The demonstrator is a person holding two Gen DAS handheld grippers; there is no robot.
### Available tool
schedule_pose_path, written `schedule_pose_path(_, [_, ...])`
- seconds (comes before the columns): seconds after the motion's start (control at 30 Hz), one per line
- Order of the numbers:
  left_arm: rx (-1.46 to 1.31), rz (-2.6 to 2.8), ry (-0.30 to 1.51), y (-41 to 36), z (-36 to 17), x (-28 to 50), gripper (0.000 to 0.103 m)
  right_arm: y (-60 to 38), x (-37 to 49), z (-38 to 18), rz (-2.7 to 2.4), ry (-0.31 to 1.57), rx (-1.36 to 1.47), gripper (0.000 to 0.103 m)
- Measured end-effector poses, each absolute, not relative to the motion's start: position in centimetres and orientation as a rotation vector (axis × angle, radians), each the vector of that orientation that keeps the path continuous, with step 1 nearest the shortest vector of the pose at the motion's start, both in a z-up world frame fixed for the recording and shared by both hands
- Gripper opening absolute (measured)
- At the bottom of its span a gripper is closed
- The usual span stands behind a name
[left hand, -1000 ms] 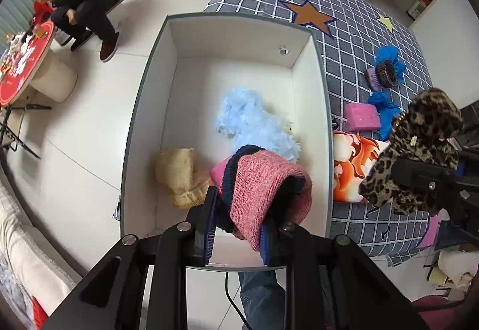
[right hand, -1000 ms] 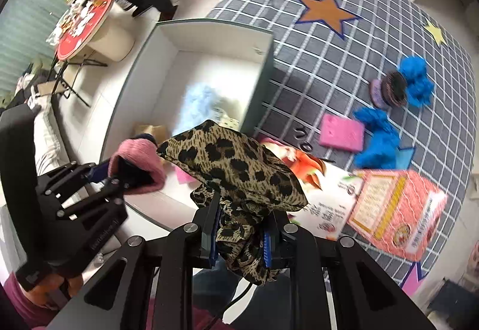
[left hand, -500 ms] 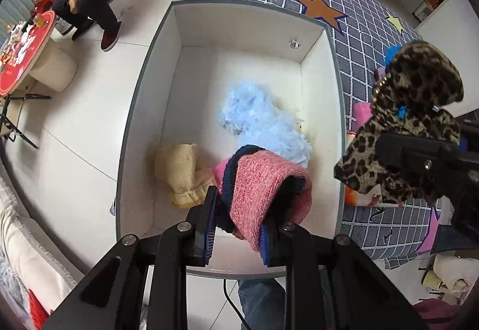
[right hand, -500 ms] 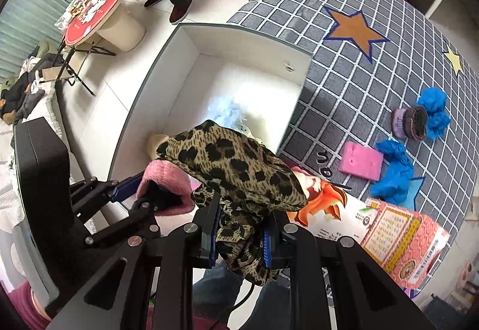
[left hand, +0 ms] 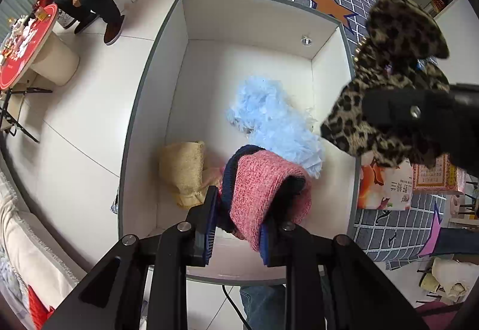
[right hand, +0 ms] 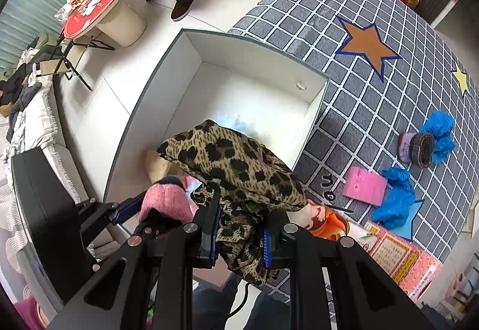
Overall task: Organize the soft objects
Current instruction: 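Open the left tool over the box while the right tool drops the leopard cloth inside, then move both tools back from the box to the pile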
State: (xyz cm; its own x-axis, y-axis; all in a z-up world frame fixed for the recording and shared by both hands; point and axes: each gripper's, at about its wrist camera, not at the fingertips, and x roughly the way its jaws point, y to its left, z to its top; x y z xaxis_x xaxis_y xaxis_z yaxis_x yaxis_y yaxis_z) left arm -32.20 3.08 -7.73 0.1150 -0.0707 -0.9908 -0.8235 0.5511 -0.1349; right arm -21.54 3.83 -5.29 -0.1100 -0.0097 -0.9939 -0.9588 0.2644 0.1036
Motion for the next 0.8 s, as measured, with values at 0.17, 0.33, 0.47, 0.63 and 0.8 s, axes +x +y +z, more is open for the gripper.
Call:
schedule_pose_path(0.17, [-0.844, 0.674, 1.335, 3.2, -7.3, -32.3, 0.043, 4.8, -21.5, -5.4, 1.081, 1.407, -0.974, 0.022])
schedule_pose_path(0.33, [-0.799, 0.686, 1.325, 3.2, -6.5, -32.4, 0.074, 5.5, -21.3, -5.1, 1.097, 1.405, -0.947, 0.025])
schedule_pose_path(0.47, [-0.818, 0.689, 1.32, 3.1, -6.4, -32.7, 0.082, 5.4, -20.3, -4.6, 1.054, 1.388, -0.91, 0.092])
schedule_pose_path(0.63, [-0.843, 0.755, 1.309, 3.9, -6.4, -33.5, 0.088, 4.0, -17.8, -3.4, 1.031, 1.441, -0.815, 0.093])
schedule_pose_path(0.8, [-0.827, 0.704, 1.218, 5.0, -3.8, -31.9, 0.103, 0.5, -13.8, -1.5, 0.945, 1.454, -0.732, 0.093])
